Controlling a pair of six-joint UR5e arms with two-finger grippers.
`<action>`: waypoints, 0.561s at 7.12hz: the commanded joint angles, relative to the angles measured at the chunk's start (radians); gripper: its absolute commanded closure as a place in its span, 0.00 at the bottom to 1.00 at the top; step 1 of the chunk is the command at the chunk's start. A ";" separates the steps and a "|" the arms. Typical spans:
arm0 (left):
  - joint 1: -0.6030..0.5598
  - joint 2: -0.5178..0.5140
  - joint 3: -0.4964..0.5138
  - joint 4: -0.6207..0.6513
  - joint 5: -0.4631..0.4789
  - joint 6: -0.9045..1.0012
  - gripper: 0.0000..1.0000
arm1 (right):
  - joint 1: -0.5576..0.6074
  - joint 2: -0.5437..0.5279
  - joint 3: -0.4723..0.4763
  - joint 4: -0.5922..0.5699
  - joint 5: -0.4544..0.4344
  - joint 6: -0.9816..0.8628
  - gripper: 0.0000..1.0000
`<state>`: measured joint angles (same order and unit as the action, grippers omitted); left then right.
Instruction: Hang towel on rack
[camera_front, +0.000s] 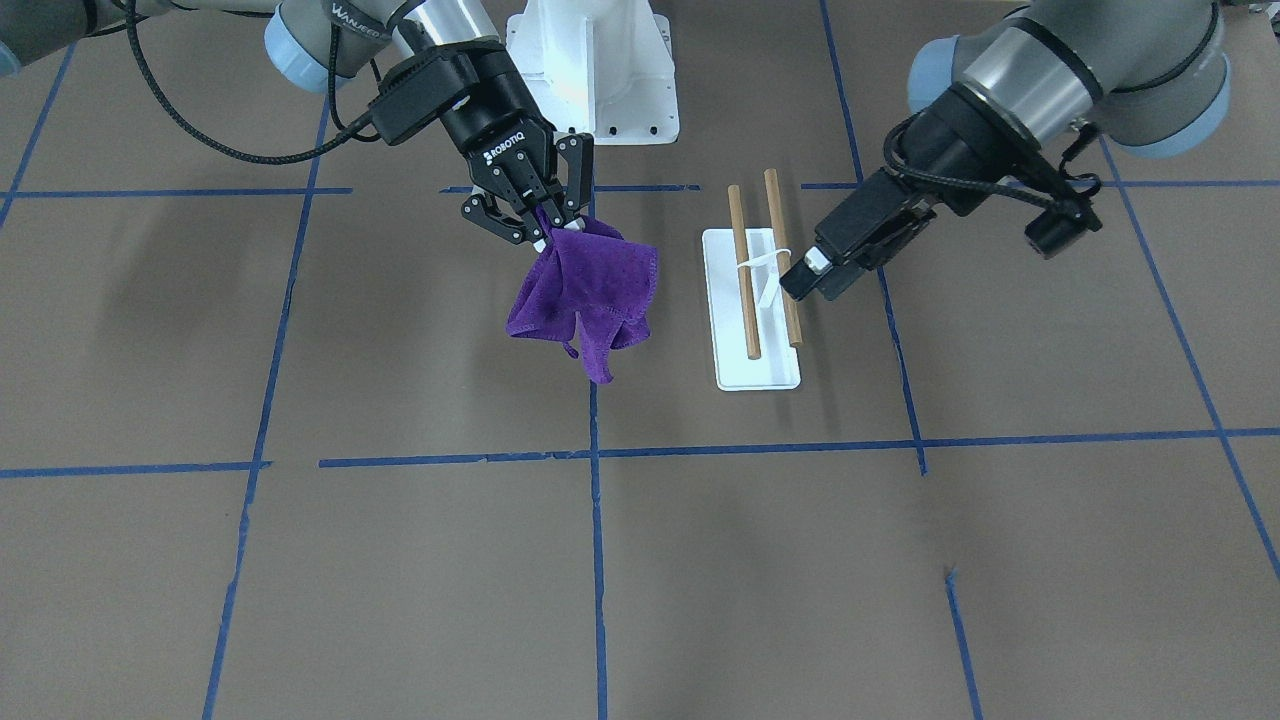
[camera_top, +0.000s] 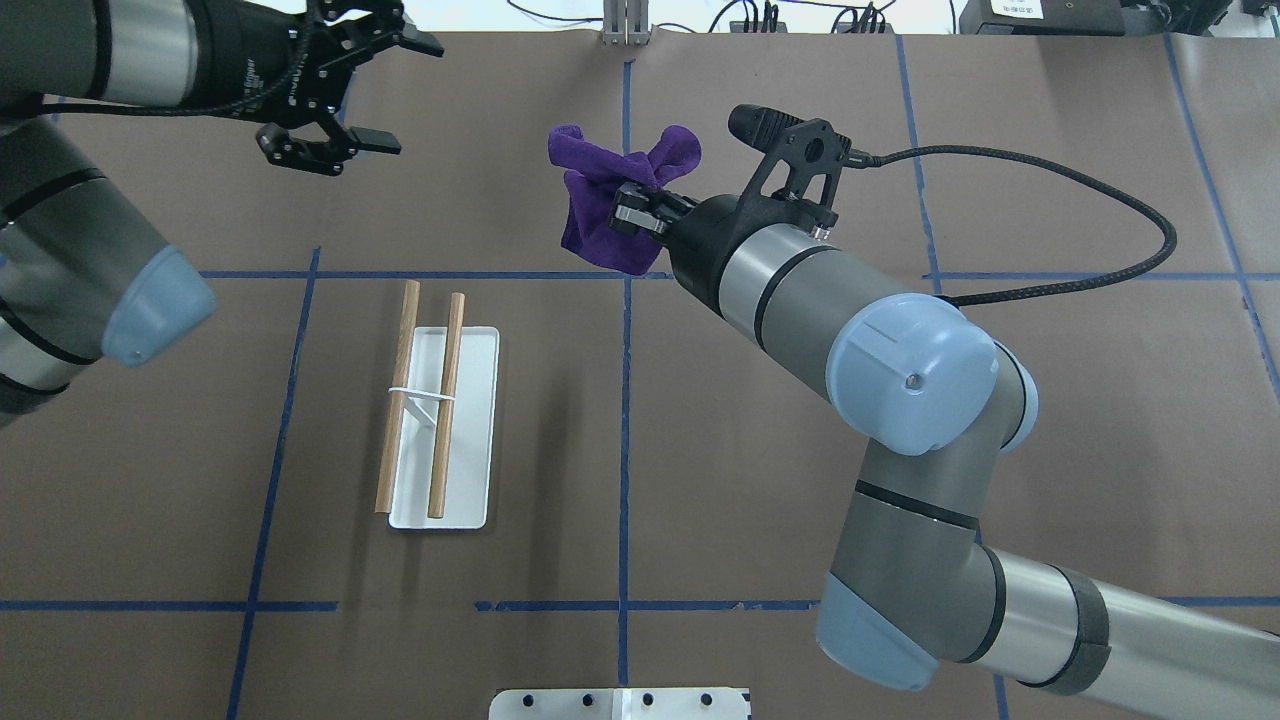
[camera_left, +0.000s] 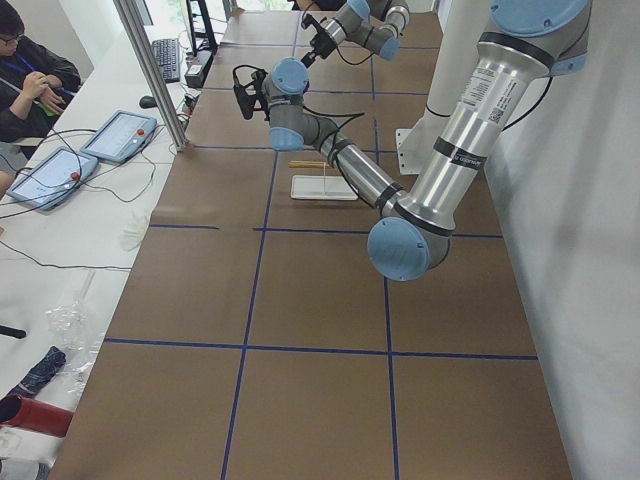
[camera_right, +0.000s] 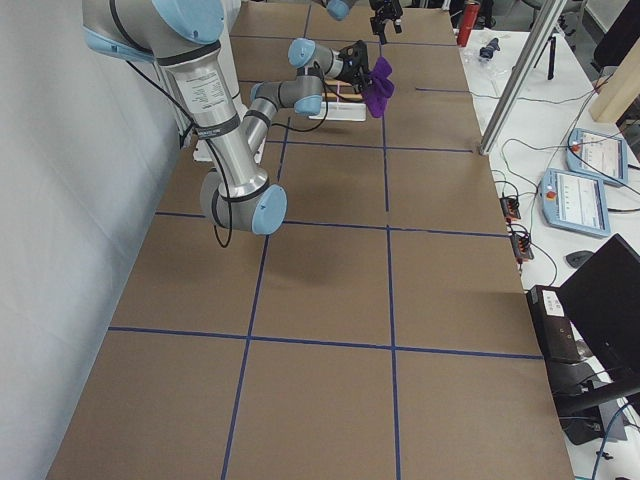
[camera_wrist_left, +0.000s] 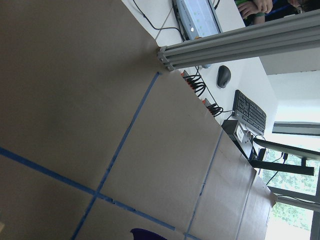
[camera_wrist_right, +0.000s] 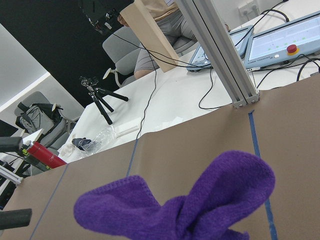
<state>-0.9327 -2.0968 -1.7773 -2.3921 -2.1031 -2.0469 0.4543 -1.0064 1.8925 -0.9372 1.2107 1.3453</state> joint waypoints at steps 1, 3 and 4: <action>0.075 -0.096 0.006 0.071 0.043 -0.134 0.00 | -0.011 0.000 0.000 0.000 -0.013 0.000 1.00; 0.119 -0.140 0.042 0.087 0.061 -0.133 0.02 | -0.011 -0.001 0.002 0.001 -0.013 0.000 1.00; 0.127 -0.158 0.065 0.088 0.058 -0.127 0.03 | -0.011 -0.001 0.004 0.001 -0.013 0.000 1.00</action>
<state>-0.8211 -2.2314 -1.7383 -2.3083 -2.0462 -2.1768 0.4436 -1.0077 1.8947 -0.9363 1.1982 1.3453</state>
